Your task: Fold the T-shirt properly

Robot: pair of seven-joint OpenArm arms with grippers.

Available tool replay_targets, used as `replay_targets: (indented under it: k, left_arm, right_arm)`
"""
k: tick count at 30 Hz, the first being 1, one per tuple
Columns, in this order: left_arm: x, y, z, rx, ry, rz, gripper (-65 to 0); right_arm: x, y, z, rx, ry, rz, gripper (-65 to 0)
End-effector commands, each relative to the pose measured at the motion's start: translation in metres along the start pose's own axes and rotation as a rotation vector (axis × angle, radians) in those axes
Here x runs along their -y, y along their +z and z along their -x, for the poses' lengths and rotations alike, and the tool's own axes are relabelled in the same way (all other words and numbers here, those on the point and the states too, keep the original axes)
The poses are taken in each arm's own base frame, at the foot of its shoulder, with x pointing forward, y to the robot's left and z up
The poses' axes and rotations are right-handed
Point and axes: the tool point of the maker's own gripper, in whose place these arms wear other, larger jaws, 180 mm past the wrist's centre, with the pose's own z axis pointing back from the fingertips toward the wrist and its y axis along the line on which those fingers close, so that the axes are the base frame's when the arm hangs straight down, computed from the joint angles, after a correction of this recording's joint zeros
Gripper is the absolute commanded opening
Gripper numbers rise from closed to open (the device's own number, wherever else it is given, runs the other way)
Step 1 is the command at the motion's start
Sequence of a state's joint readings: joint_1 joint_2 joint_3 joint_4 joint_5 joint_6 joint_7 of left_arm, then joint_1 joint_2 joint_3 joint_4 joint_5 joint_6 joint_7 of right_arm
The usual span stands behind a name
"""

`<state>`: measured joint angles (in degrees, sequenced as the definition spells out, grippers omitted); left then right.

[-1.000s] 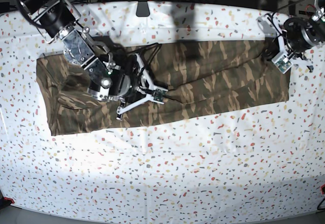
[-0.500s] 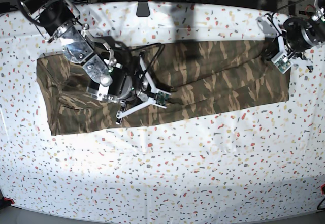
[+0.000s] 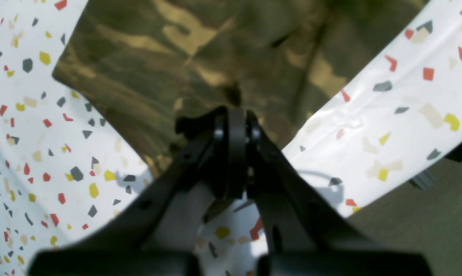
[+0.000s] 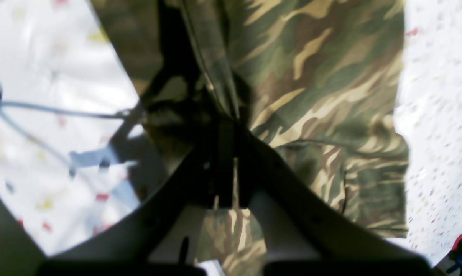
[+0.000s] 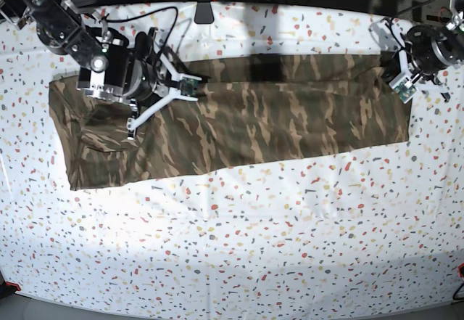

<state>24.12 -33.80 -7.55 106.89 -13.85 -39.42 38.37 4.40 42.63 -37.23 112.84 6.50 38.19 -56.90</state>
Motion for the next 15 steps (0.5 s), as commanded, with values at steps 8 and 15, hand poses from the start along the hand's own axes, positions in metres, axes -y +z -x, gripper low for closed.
replay_targets:
  k: [8,15]
  left_arm:
    - [-0.020,0.012,-0.007,-0.019,-0.096,-0.062,-65.0]
    - [-0.046,0.032,-0.017,-0.074,-0.178,-0.194,-65.0]
  right_arm:
    - [0.018,0.010,0.020,-0.034,-0.048,0.054,-65.0]
    - [0.014,0.010,0.013,0.006,-0.059,0.033,-65.0]
